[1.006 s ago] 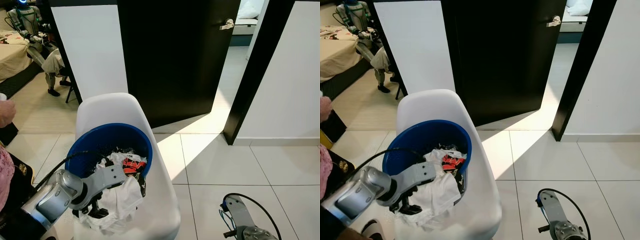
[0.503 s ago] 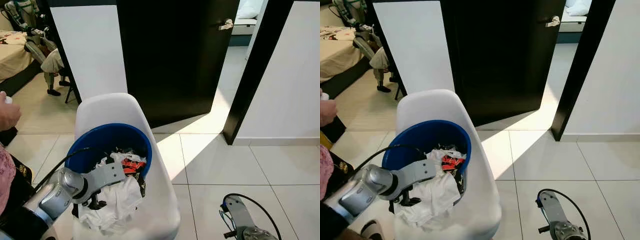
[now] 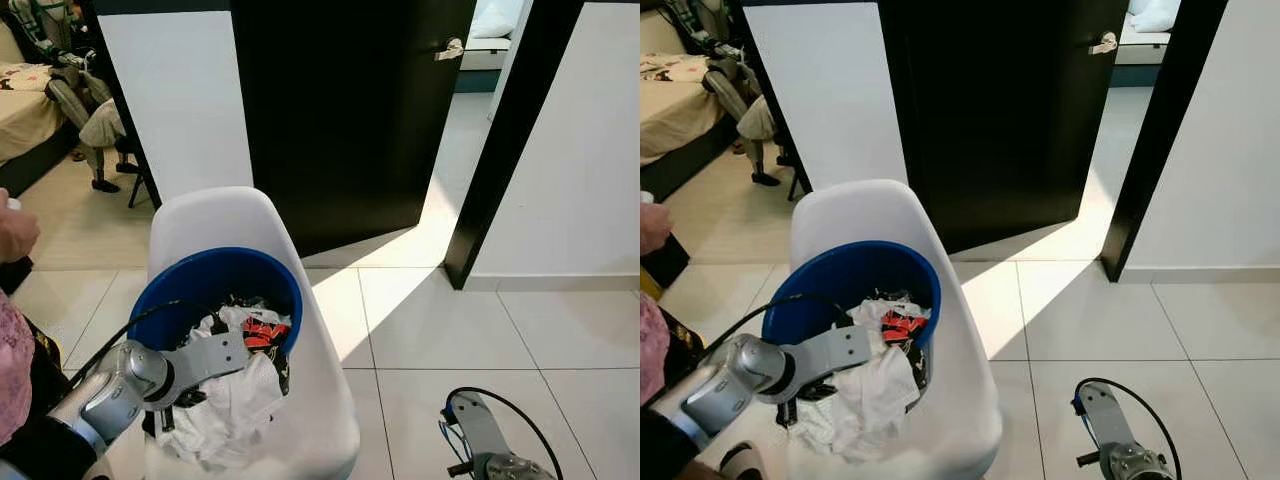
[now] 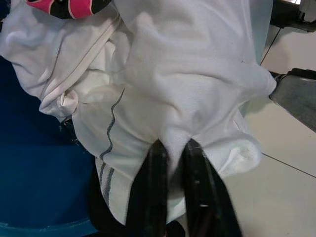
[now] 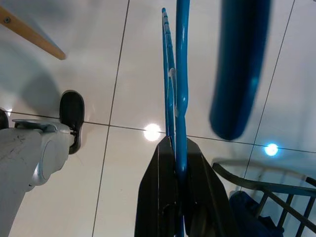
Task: Hang hanger
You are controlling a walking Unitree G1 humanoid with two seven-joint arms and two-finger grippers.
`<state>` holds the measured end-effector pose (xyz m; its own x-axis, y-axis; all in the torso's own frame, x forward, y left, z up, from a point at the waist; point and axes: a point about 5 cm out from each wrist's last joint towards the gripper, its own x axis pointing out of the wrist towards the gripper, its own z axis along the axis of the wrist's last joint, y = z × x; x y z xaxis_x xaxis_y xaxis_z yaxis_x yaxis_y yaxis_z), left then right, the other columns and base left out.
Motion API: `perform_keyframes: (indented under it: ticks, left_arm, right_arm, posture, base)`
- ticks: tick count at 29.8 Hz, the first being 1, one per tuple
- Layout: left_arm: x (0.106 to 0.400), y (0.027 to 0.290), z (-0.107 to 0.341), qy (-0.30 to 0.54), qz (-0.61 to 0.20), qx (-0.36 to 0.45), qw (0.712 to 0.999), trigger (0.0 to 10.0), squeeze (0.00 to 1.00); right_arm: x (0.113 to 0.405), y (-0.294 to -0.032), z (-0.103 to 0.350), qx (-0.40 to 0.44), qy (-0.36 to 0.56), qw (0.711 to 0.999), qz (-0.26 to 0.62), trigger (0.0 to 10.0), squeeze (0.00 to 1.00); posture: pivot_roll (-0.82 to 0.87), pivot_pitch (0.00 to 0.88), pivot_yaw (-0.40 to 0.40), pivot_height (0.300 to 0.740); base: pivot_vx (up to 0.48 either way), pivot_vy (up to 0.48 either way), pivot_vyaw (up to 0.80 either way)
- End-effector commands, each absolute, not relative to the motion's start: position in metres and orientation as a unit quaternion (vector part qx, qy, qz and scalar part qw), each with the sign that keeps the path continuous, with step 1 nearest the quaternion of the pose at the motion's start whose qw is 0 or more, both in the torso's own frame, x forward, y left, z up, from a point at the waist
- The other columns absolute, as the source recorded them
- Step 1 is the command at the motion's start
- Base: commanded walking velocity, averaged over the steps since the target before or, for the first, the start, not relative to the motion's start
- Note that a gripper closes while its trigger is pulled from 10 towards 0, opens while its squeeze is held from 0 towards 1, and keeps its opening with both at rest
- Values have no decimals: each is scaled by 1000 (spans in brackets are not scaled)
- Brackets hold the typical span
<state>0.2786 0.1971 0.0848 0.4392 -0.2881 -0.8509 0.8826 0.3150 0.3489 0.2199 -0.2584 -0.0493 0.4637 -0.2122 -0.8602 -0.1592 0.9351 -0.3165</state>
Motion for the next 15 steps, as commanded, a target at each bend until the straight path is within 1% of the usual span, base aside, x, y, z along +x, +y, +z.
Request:
perform_keyframes:
  ticks: [1, 6, 8, 9, 10, 11, 12, 13, 14, 15]
  left_arm:
    - [275, 200, 76, 363, -397, 424, 729, 0, 0]
    - [278, 204, 84, 352, -385, 422, 741, 0, 0]
    - [286, 203, 103, 320, -377, 412, 765, 0, 0]
    - [286, 203, 103, 320, -377, 412, 765, 0, 0]
    - [290, 202, 115, 298, -373, 404, 780, 0, 0]
    - [290, 202, 115, 298, -373, 404, 780, 0, 0]
    - [296, 201, 131, 268, -366, 400, 797, 353, 0]
    - [305, 199, 152, 226, -349, 390, 821, 392, 0]
    - [305, 199, 152, 226, -349, 390, 821, 392, 0]
    - [312, 199, 171, 191, -332, 383, 841, 706, 0]
  right_arm:
    - [218, -256, -51, -177, 521, 835, -13, 10000, 0]
    - [218, -256, -51, -178, 521, 835, -13, 10000, 0]
    - [218, -256, -51, -178, 521, 834, -13, 10000, 0]
    - [218, -256, -51, -178, 521, 834, -13, 10000, 0]
    - [218, -256, -51, -178, 522, 834, -13, 10000, 0]
    - [218, -256, -51, -178, 522, 834, -13, 10000, 0]
    - [218, -257, -51, -178, 522, 834, -13, 10000, 0]
    - [219, -257, -51, -178, 522, 834, -13, 10000, 0]
    - [219, -257, -51, -178, 522, 834, -13, 10000, 0]
    - [219, -257, -51, -178, 522, 834, -13, 10000, 0]
  posture:
    - [-12, 0, 3, 740]
    - [-12, 0, 2, 740]
    - [-13, 0, 1, 740]
    - [-13, 0, 1, 740]
    - [-13, 0, 1, 740]
    - [-13, 0, 1, 740]
    - [-12, 0, 0, 740]
    - [-11, 0, -1, 740]
    - [-11, 0, -1, 740]
    - [-11, 0, -1, 740]
  base:
    - [0, 0, 0]
    - [0, 0, 0]
    - [0, 0, 0]
    - [0, 0, 0]
    - [0, 0, 0]
    - [0, 0, 0]
    - [0, 0, 0]
    - [0, 0, 0]
    - [0, 0, 0]
    - [0, 0, 0]
